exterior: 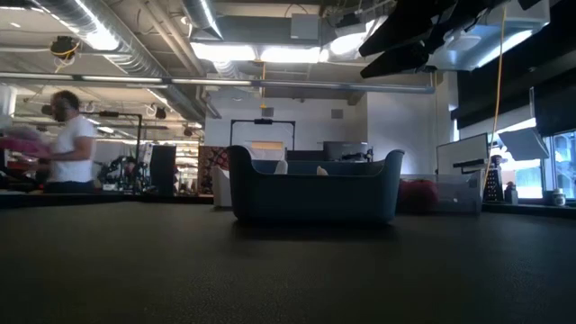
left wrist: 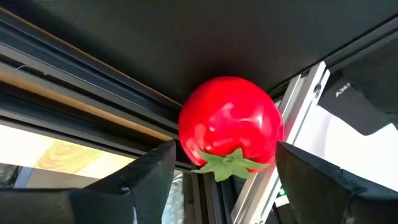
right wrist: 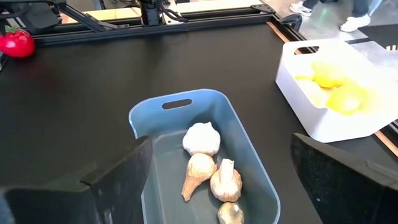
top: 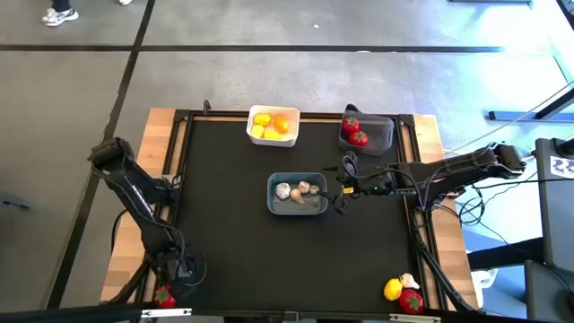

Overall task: Sort produce into baskets
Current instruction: Put the red tomato into the black bin

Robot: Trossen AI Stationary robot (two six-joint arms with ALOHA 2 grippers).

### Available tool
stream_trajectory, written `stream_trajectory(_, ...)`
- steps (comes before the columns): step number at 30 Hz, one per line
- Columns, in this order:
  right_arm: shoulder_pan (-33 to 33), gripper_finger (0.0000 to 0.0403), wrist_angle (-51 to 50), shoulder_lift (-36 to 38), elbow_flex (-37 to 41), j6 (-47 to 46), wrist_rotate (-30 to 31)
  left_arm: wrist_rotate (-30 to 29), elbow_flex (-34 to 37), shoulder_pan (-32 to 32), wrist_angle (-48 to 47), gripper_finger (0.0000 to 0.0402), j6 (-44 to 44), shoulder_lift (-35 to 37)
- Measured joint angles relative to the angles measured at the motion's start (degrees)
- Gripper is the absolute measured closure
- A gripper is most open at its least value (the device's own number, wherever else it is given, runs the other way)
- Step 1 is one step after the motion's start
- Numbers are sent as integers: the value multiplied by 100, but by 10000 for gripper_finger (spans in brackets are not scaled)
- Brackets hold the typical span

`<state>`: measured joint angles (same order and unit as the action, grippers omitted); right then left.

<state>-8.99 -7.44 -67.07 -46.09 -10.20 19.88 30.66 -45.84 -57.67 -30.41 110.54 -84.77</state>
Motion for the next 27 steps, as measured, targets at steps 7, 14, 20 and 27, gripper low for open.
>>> stream_trajectory(7, 0, 26, 2, 0, 0, 0, 1, 17, 4, -3, 158, 98, 34, 2)
stream_trajectory(14, 0, 26, 0, 0, 0, 2, 0, 207, 4, 46, 220, 100, -1, -133)
stream_trajectory(20, 0, 26, 4, 0, 0, 0, 0, 248, 11, 231, 259, 101, 110, -164)
stream_trajectory(27, 0, 26, 2, 0, 0, 2, 2, 6, 13, 487, 415, 101, -30, -203)
